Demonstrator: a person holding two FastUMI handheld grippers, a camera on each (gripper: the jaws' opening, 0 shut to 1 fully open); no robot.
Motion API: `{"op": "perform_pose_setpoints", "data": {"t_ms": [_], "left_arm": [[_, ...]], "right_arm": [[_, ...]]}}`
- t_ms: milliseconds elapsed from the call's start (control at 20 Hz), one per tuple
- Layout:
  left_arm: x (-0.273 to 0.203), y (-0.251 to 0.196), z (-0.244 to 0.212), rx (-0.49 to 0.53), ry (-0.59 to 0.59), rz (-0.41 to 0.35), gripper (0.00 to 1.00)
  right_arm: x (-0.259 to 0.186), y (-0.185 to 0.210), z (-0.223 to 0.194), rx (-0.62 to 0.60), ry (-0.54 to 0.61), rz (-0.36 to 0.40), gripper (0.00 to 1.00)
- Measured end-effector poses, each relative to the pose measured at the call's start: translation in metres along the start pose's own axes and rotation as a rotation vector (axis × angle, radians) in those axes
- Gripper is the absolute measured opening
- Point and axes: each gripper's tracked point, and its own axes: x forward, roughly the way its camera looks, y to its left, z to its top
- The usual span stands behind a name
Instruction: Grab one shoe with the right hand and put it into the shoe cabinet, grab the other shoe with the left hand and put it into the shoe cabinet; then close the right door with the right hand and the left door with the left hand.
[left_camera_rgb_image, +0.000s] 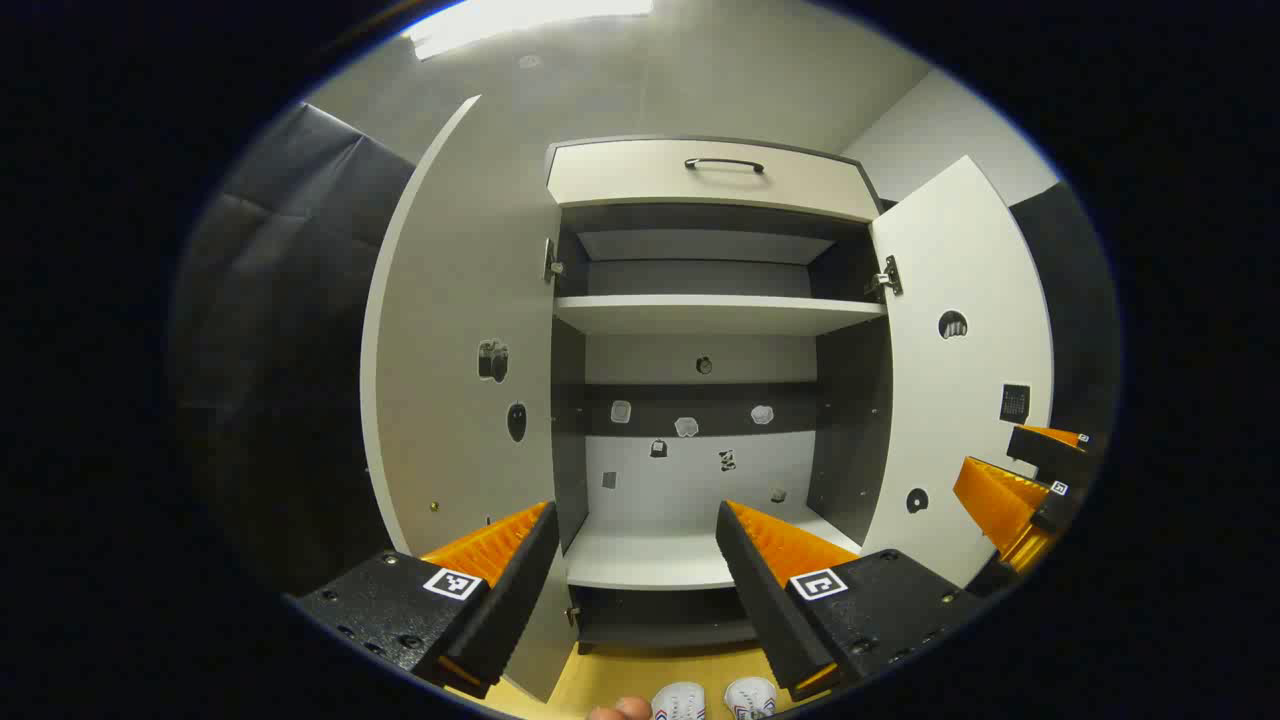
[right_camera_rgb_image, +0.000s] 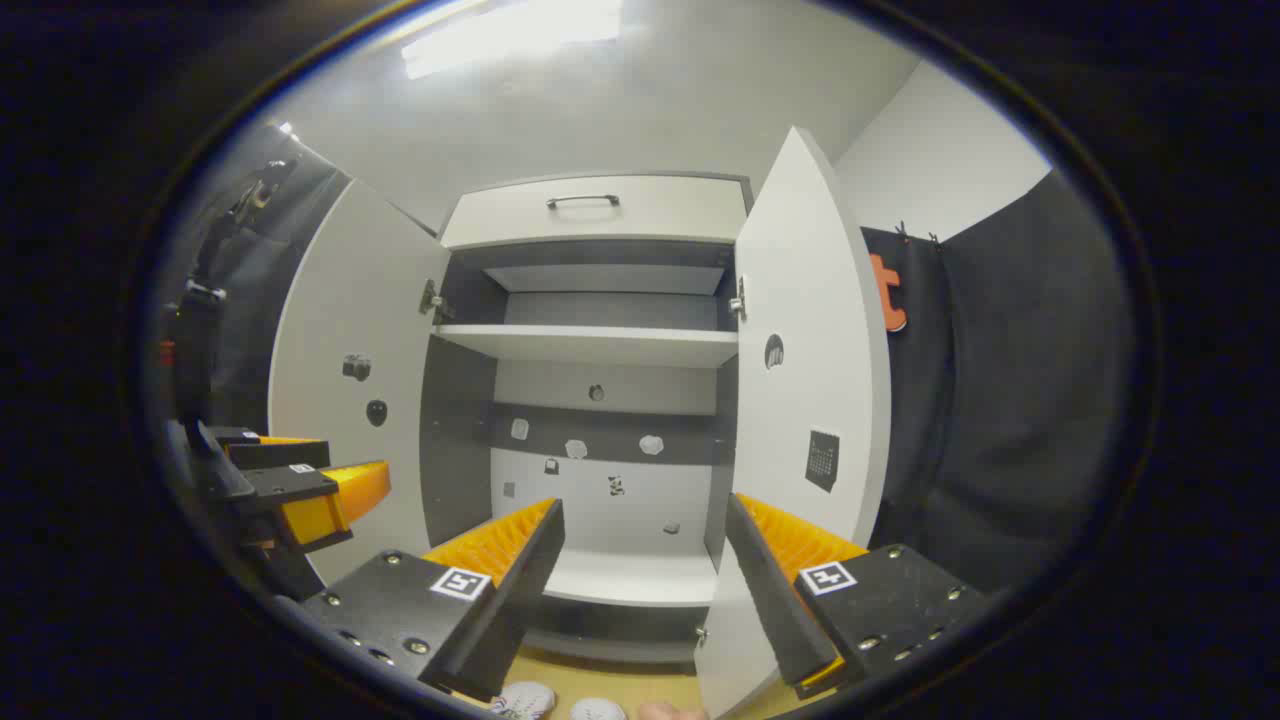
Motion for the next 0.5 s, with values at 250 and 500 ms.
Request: {"op": "perform_pose_setpoints", "data": {"t_ms": [250, 500], "left_arm": [[0.004, -0.001, -0.006, 0.034, 0.006, 0.008, 0.96], [0.004, -0.001, -0.010, 0.034, 0.014, 0.030, 0.96]], "right_arm": [[0.006, 0.007, -0.030, 0.000, 0.073, 0.028, 0.96], [0.009, 0.016, -0.057, -0.017, 0.139, 0.061, 0.96]]}}
